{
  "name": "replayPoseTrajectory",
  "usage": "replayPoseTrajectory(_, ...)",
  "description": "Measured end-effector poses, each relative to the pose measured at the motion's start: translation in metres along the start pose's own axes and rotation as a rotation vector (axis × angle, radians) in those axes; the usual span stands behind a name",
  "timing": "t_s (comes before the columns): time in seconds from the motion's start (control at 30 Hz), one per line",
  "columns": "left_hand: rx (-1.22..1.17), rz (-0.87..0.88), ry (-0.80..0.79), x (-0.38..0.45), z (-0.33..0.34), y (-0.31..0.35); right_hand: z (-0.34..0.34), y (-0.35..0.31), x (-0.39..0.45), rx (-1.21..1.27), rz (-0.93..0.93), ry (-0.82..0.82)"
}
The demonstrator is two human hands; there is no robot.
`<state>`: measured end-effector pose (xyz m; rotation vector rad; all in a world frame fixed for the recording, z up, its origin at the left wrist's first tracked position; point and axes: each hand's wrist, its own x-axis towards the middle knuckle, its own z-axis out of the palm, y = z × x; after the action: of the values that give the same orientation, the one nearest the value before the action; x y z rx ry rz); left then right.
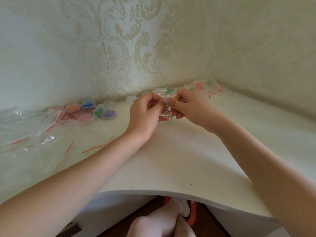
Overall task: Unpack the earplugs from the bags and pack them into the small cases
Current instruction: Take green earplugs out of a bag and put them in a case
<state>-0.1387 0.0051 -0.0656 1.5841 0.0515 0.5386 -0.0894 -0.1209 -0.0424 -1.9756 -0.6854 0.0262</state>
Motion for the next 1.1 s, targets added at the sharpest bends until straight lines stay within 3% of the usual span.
replayPoseTrajectory(0.4,0.105,0.092,0.057,-0.004,0.004,-0.006,-0.009,-0.004,0.003,-0.079,0.006,-0.266)
replayPoseTrajectory(0.57,0.129,0.109,0.196,0.002,-0.005,-0.003,-0.01,-0.011,-0.007,-0.112,0.066,-0.347)
replayPoseTrajectory(0.67,0.16,0.162,0.191,0.004,-0.007,-0.004,-0.006,-0.01,-0.009,-0.098,0.083,-0.19)
replayPoseTrajectory(0.73,0.141,0.182,0.192,0.004,-0.005,-0.003,-0.006,-0.004,-0.006,-0.132,-0.035,0.07)
replayPoseTrajectory(0.8,0.145,0.196,0.19,0.002,-0.003,-0.003,-0.005,-0.002,-0.005,-0.161,-0.228,0.198)
replayPoseTrajectory(0.87,0.18,0.252,0.181,0.001,-0.002,-0.002,0.002,-0.002,-0.007,-0.291,-0.328,0.182)
replayPoseTrajectory(1.0,0.403,0.644,0.129,-0.007,0.0,-0.003,0.016,-0.003,-0.01,-0.561,-0.246,0.13)
replayPoseTrajectory(1.1,0.513,0.827,0.076,-0.011,0.001,-0.001,0.019,-0.006,-0.016,-0.418,-0.14,0.104)
